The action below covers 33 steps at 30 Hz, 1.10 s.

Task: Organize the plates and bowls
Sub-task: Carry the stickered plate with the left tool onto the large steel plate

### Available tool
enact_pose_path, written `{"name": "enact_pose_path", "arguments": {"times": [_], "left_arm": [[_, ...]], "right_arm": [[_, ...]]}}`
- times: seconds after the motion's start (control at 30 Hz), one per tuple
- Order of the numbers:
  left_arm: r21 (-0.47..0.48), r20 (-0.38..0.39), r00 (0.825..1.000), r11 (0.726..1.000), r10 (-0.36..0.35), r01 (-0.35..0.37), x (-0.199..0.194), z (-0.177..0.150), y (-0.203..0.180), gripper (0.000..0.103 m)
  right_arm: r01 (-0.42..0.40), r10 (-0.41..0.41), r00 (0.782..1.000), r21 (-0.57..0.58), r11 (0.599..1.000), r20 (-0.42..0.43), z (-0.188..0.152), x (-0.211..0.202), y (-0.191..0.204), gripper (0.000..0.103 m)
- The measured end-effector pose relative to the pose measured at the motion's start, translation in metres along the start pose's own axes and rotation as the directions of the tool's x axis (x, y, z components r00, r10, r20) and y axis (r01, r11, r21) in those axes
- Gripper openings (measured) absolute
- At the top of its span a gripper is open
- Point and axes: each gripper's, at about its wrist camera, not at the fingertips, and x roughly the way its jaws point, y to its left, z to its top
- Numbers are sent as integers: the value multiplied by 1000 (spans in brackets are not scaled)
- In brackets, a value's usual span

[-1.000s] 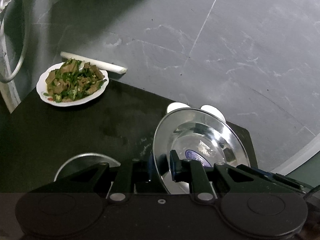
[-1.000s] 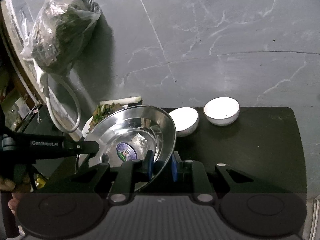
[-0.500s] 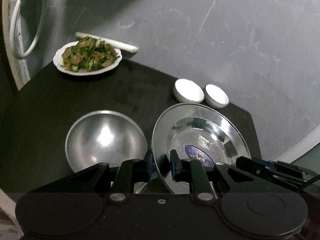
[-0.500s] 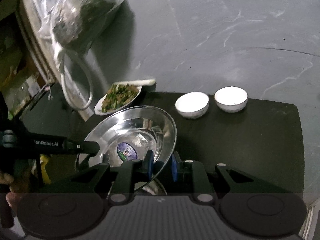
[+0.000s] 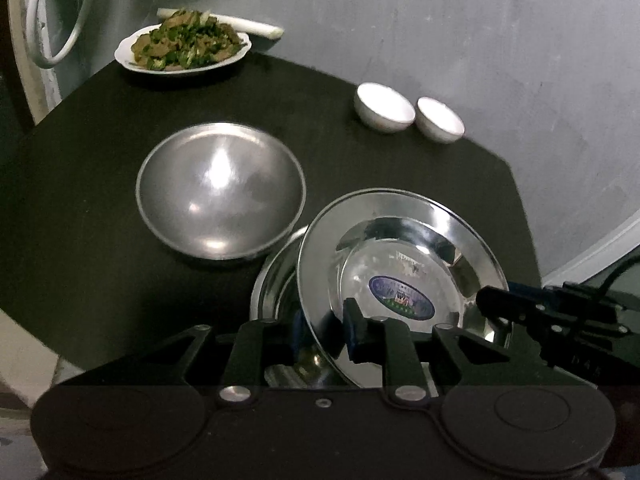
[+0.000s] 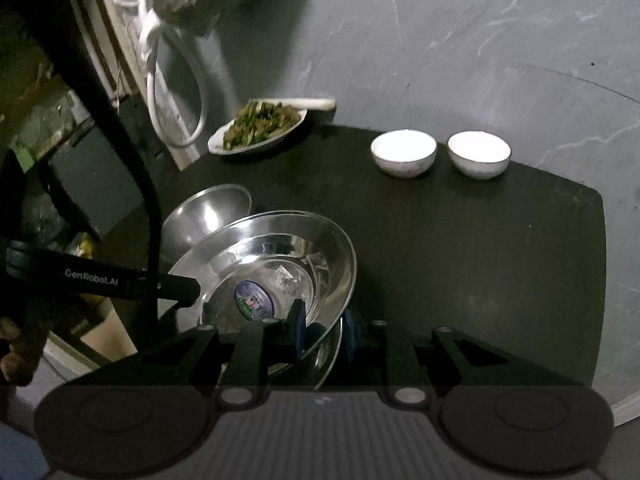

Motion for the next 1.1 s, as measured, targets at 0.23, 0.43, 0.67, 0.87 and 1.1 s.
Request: {"name": "enact_pose_path", "arguments": {"times": [0.23, 0.43, 0.67, 0.87, 1.1], "left_arm": [[7, -43, 998, 999, 36, -36, 3, -7, 2, 25], [8, -64, 996, 999, 54, -54, 6, -6, 3, 25], [48, -69, 994, 996, 83, -79, 4, -3, -5, 26], [74, -75, 991, 992, 107, -101, 6, -1, -9, 27], [101, -85, 989, 988, 123, -114, 7, 0, -12, 29]], "right_arm": [[-9, 8, 999, -4, 1000, -49, -5, 5, 7, 24], [-10, 8, 996, -15, 1000, -84, -6, 10, 12, 24], [6, -11, 995, -46, 999, -103, -6, 19, 16, 27], [9, -18, 994, -76, 997, -112, -8, 23, 21, 30], [14, -24, 993, -84, 996, -118, -8, 25, 22, 31]]}}
